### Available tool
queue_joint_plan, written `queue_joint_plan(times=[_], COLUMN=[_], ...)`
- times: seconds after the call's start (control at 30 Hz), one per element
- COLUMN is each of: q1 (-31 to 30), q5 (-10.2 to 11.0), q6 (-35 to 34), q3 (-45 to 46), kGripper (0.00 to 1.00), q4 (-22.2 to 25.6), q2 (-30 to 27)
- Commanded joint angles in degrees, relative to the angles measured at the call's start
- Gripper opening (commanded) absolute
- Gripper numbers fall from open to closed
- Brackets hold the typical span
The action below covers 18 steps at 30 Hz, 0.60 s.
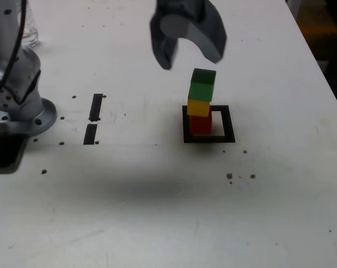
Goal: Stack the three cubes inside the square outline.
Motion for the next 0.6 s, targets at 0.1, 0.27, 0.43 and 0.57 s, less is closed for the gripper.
queue_joint_plan(times=[0.1,0.27,0.43,0.57], q1=[1.0,2.6,4.0,4.0], q5=[1.5,1.6,1.2,0.5], q6=[-0.7,-1.0,-2.2,-3.2], q3=[2.3,6.5,15.3,21.5], kGripper=[0.82,0.82,0.82,0.82], q4=[1.7,1.7,-2.1,-6.2], q2=[-6.0,-9.3,-12.3,-13.6])
